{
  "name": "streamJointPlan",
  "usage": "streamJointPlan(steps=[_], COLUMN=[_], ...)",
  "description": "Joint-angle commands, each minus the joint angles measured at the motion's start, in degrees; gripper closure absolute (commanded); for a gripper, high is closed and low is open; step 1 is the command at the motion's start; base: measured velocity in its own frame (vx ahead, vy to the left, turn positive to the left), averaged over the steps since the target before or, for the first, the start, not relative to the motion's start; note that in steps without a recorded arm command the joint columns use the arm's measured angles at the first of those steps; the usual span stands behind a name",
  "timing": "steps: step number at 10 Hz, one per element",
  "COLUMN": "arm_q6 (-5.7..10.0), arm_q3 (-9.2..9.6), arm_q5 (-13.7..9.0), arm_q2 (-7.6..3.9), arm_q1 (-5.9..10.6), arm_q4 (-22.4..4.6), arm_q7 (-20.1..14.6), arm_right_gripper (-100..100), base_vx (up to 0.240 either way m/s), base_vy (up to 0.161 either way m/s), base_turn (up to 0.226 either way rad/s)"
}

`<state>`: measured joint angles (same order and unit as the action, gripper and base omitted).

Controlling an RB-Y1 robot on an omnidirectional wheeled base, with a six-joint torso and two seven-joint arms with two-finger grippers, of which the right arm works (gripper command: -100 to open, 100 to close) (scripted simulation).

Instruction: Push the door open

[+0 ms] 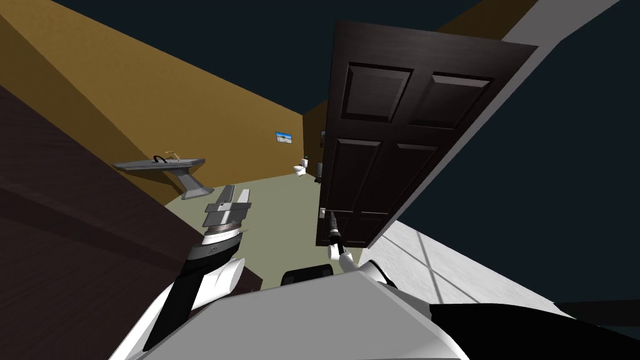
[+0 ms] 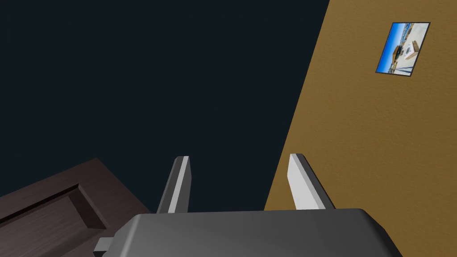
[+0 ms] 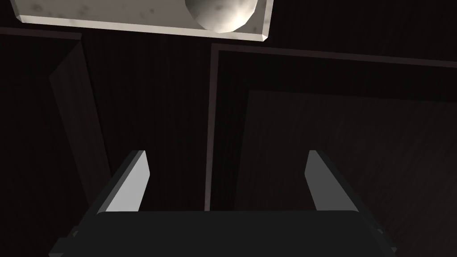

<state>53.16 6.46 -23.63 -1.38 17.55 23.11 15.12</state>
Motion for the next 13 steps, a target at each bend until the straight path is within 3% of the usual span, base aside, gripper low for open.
streamJointPlan(steps=[1,7,8,11,12,13], arm_q6=[-0.01,0.12,0.16,0.21,0.34,0.33], arm_q3=[1.75,7.8,9.43,11.81,11.18,11.22], arm_q5=[-1.8,-8.0,-9.7,-12.1,-11.5,-11.6], arm_q2=[0.01,1.55,2.39,4.12,3.63,2.29], arm_q1=[-0.28,-1.13,-1.36,-1.7,-1.55,-1.59], arm_q4=[0.5,2.1,2.6,3.2,2.9,2.9], arm_q7=[0.8,3.4,4.1,5.1,4.7,4.9], arm_right_gripper=[-100,-100,-100,-100,-100,-100], base_vx=[-0.056,-0.063,-0.076,-0.074,-0.037,0.054], base_vy=[-0.016,0.008,0.051,0.092,0.076,-0.051], base_turn=[-0.057,-0.051,-0.066,-0.038,-0.017,0.019])
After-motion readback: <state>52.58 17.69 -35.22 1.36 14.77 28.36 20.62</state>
